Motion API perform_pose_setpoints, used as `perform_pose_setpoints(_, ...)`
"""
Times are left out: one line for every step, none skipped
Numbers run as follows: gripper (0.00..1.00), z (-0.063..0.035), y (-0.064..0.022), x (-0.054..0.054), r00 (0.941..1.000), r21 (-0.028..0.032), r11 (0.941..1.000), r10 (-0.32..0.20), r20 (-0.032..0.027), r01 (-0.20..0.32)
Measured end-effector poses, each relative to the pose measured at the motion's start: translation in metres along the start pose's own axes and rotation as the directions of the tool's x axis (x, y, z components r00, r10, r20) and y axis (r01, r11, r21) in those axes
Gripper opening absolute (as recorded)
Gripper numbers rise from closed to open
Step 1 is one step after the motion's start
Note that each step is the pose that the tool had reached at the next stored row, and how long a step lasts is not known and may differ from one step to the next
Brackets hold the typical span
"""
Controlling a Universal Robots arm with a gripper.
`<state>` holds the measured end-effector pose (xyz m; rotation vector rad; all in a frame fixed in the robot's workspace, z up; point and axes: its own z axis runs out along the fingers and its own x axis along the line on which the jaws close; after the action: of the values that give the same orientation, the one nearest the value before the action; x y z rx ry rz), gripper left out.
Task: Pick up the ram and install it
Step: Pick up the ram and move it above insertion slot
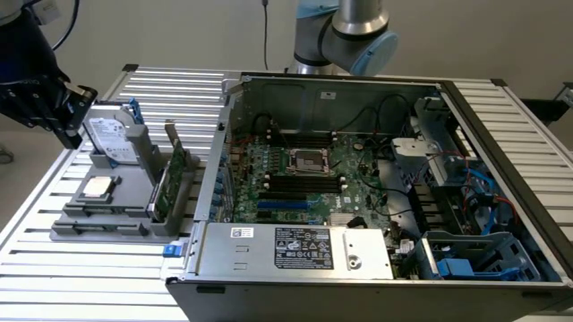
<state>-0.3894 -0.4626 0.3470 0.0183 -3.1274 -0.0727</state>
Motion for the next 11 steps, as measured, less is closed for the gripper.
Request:
perform_pose_setpoints(0.11, 0.0, 0.0, 0.0, 1.0, 0.0001, 1.0, 0.0, -0.0001, 0.0)
perform_pose_setpoints(0.11, 0.0001, 0.0, 0.0, 1.0, 0.0001, 1.0, 0.0, -0.0003, 0.0)
perform_pose_setpoints(0.11, 0.0003, -0.0007, 0.0, 1.0, -0.0001, 1.0, -0.002, -0.0005, 0.002)
perform_pose_setpoints(0.11, 0.0003, -0.0007, 0.0, 1.0, -0.0001, 1.0, -0.008, -0.0008, 0.008)
perform_pose_setpoints(0.11, 0.0003, -0.0006, 0.0, 0.9997, -0.0001, 0.9997, -0.024, -0.0015, 0.024)
perform_pose_setpoints(0.11, 0.0003, -0.0006, 0.0, 0.9991, 0.0001, 0.9991, -0.042, -0.0023, 0.042)
perform_pose_setpoints(0.11, 0.0003, -0.0006, 0.0001, 0.9981, 0.0004, 0.9981, -0.061, -0.0033, 0.061)
perform_pose_setpoints(0.11, 0.0003, -0.0006, 0.0001, 0.9969, 0.0006, 0.9969, -0.079, -0.0041, 0.079)
perform_pose_setpoints(0.11, 0.0004, -0.0006, 0.0001, 0.9953, 0.0007, 0.9953, -0.097, -0.0049, 0.097)
perform_pose_setpoints(0.11, 0.0003, -0.0007, 0.0, 0.9933, 0.0008, 0.9934, -0.115, -0.0058, 0.115)
perform_pose_setpoints(0.11, 0.0003, -0.0006, 0.0, 0.9911, 0.001, 0.9911, -0.133, -0.0067, 0.133)
